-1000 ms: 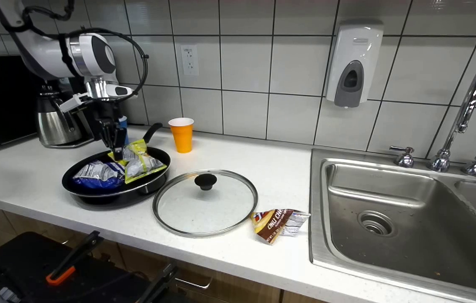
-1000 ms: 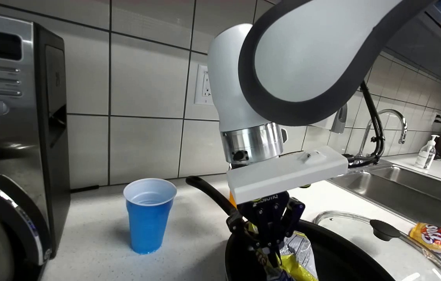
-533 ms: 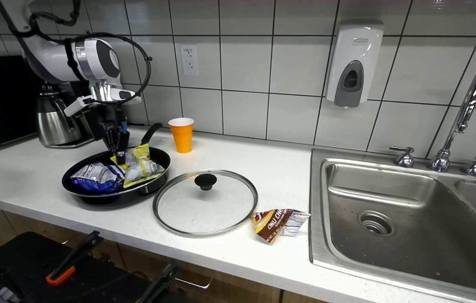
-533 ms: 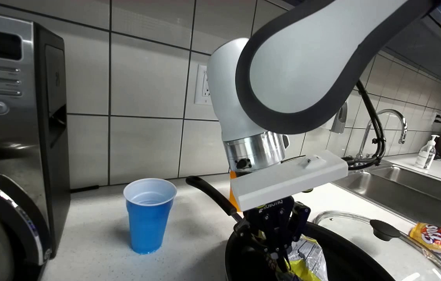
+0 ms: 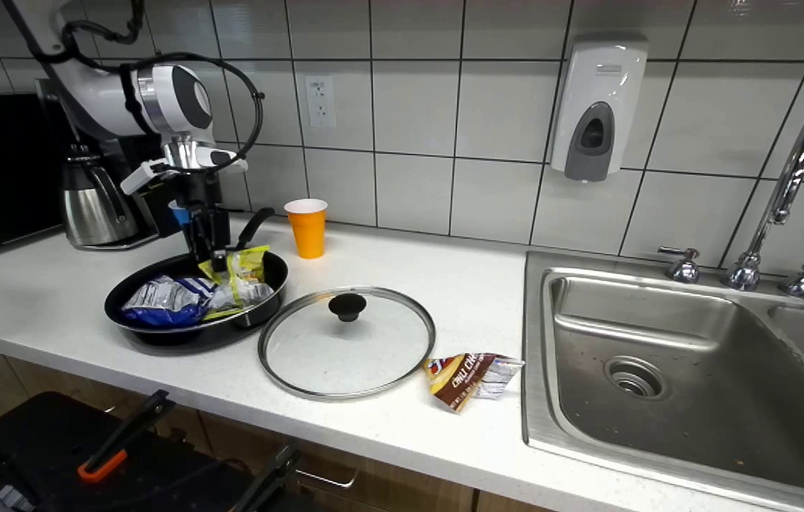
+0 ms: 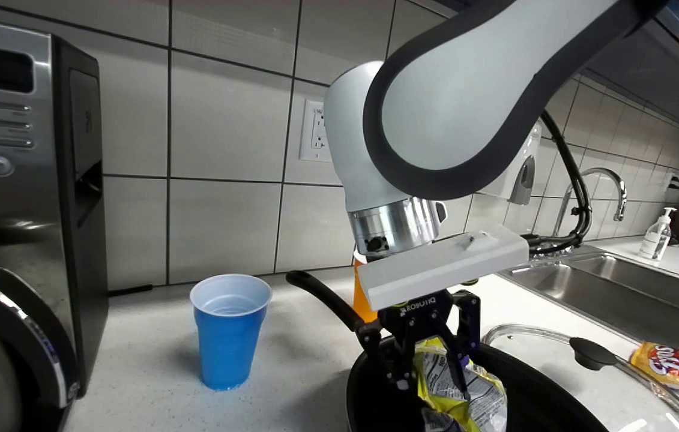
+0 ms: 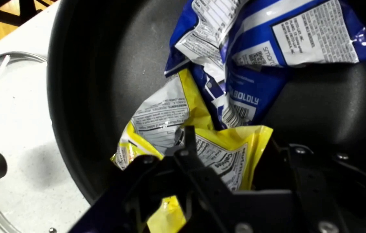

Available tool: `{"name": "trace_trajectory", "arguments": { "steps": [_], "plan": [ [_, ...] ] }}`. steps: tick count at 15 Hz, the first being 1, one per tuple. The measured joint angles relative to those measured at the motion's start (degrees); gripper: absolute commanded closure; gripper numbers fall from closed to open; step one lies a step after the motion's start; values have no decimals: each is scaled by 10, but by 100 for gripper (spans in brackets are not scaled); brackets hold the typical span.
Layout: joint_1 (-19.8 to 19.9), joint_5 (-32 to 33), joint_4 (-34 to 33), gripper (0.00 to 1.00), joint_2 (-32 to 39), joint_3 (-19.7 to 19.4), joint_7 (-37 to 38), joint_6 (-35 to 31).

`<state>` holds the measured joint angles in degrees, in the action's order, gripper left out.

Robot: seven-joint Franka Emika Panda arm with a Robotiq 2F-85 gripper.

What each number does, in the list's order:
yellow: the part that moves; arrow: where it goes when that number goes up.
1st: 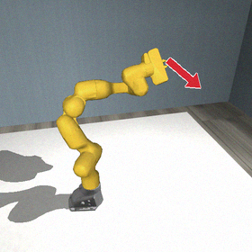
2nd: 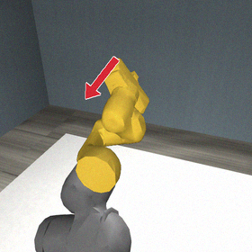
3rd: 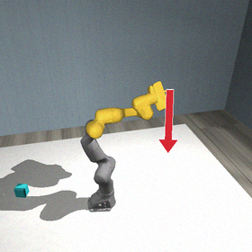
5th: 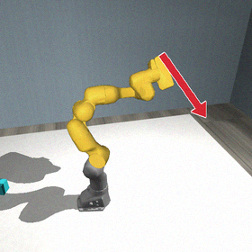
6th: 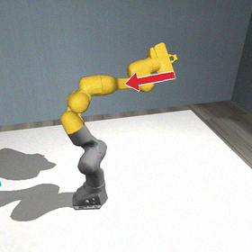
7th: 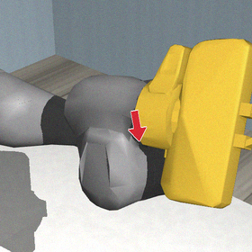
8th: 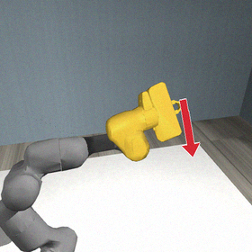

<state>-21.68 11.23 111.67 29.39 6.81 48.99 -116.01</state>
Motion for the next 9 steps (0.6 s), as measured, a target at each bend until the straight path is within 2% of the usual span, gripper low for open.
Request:
{"name": "trace_trajectory", "arguments": {
  "steps": [2, 9],
  "plan": [
    [0, 0, -7, 1, 0, -4, 0, 0],
    [0, 0, -25, 0, -11, -16, 0, 0]
  ]
}}
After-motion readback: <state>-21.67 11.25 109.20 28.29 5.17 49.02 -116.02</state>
